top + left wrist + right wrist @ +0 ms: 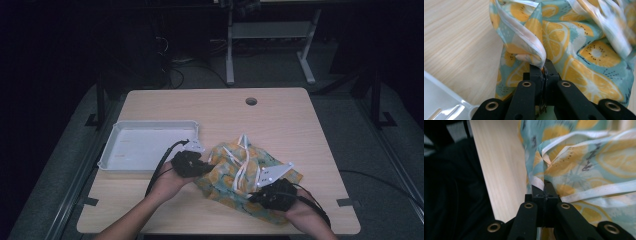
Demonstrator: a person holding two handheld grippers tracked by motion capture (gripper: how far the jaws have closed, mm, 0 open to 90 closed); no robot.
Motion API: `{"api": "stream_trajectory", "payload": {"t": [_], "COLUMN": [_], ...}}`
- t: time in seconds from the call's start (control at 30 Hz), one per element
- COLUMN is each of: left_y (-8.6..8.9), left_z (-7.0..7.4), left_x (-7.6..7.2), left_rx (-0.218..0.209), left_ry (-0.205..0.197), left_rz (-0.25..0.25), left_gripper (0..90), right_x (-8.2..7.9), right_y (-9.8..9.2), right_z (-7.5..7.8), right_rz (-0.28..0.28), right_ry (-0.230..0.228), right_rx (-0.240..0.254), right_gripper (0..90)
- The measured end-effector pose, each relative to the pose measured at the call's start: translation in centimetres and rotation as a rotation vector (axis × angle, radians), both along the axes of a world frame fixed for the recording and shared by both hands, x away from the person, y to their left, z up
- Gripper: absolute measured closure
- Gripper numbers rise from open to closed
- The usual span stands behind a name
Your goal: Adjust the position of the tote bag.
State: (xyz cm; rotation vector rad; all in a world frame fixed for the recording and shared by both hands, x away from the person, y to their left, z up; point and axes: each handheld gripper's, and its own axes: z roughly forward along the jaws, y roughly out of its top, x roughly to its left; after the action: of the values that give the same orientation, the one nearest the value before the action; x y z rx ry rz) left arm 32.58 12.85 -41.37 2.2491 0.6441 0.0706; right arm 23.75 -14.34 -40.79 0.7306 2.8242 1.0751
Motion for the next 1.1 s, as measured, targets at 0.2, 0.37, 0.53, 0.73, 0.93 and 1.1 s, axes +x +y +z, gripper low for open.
{"api": "stream_trajectory", "payload": {"t": [0.2, 0.37, 0.53, 0.73, 0.93, 1.1], "left_y": [-0.1, -0.9, -1.9, -2.6, -2.0, -1.2], "left_z": [-0.3, -0.4, -0.5, -0.6, 0.3, 0.9], "left_x": [0.2, 0.9, 2.7, 6.3, 8.0, 7.8], "left_rx": [0.006, 0.036, 0.050, 0.044, -0.026, -0.040], "left_ry": [0.010, -0.005, -0.025, -0.011, -0.040, -0.043], "left_rz": [-0.003, -0.023, -0.001, 0.061, 0.109, 0.134], "left_gripper": [88.0, 88.0, 88.1, 88.1, 87.3, 66.2], "right_x": [0.7, 2.0, 4.3, 7.7, 8.5, 7.0], "right_y": [-0.6, -1.7, -2.8, -4.2, -5.5, -6.6], "right_z": [-0.8, -1.6, -1.6, -1.5, -0.1, 2.2], "right_rz": [-0.029, -0.079, -0.136, -0.204, -0.241, -0.247], "right_ry": [-0.007, -0.021, -0.052, -0.091, -0.141, -0.221], "right_rx": [-0.035, -0.080, -0.102, -0.105, -0.021, 0.074], "right_gripper": [90.0, 89.9, 90.0, 89.9, 89.9, 90.0]}}
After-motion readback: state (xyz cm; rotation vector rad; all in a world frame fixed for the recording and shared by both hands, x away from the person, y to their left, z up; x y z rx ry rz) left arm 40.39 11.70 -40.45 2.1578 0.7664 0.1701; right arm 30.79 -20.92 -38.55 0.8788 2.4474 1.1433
